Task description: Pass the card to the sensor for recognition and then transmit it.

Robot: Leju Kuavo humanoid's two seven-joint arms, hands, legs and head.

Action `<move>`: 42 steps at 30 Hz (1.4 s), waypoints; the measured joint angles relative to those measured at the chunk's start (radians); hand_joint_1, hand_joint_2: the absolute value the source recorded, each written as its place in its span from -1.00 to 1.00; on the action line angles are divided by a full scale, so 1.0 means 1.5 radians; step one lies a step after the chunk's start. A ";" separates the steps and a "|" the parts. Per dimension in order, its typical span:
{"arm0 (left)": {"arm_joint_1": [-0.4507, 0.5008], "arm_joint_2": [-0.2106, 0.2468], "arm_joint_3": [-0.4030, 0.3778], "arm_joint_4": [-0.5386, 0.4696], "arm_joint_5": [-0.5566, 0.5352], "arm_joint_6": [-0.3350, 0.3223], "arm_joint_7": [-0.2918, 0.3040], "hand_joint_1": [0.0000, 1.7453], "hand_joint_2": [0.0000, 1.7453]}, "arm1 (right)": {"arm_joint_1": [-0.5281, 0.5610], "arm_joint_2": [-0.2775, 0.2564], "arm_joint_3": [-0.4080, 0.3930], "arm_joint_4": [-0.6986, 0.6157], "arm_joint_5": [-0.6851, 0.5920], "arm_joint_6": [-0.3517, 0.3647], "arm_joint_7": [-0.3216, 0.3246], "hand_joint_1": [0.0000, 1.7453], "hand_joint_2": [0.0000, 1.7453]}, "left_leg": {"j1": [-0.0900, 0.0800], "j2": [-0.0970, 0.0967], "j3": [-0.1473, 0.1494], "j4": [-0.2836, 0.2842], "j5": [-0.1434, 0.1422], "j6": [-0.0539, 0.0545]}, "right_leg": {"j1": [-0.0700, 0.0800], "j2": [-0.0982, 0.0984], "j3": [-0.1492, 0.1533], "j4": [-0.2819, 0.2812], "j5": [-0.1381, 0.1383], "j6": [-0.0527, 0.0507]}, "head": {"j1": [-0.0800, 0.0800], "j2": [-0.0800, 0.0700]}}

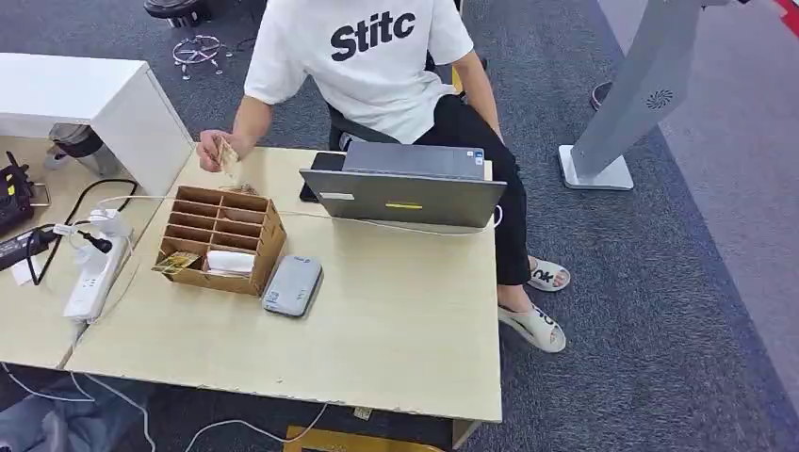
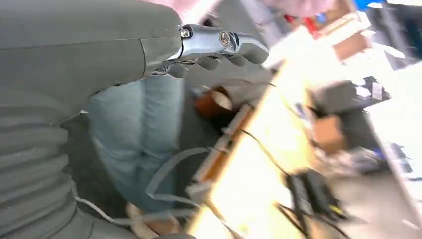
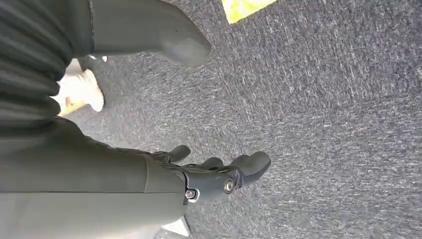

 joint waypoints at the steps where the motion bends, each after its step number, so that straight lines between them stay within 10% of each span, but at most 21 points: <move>1: 0.001 0.003 -0.019 -0.015 -0.005 0.002 -0.003 -1.00 1.00 | 0.000 0.001 -0.002 0.000 0.004 0.001 0.001 -1.00 1.00 | 0.000 0.000 0.000 0.000 0.000 0.000 | 0.000 0.000 0.000 0.000 0.000 0.000 | 0.000 0.000; 15: -0.088 0.112 -0.290 -0.145 -0.111 -0.008 0.038 -1.00 1.00 | -0.004 0.002 -0.008 0.006 0.076 0.031 0.022 -1.00 1.00 | 0.000 0.000 0.000 0.000 0.000 0.000 | 0.000 0.001 0.000 0.000 0.000 0.000 | 0.000 0.000; 34: -0.356 0.207 -0.478 -0.023 -0.305 -0.111 0.234 -1.00 1.00 | -0.011 0.002 -0.009 0.014 0.170 0.074 0.045 -1.00 1.00 | 0.000 0.001 0.005 0.001 0.002 0.001 | 0.000 0.001 0.000 0.000 0.002 0.000 | 0.000 0.000; 35: -0.368 0.210 -0.489 -0.015 -0.317 -0.114 0.243 0.78 1.00 | -0.012 0.002 -0.009 0.014 0.176 0.076 0.045 -1.00 1.00 | 0.000 0.001 0.005 0.001 0.002 0.001 | 0.000 0.001 0.000 0.000 0.003 0.000 | 0.000 0.000; 42: -0.431 0.233 -0.553 0.044 -0.401 -0.140 0.311 1.00 1.00 | -0.016 0.002 -0.005 0.018 0.229 0.100 0.045 -1.00 1.00 | 0.000 0.001 0.005 0.001 0.002 0.001 | 0.000 0.001 0.000 0.000 0.003 0.000 | 0.000 0.000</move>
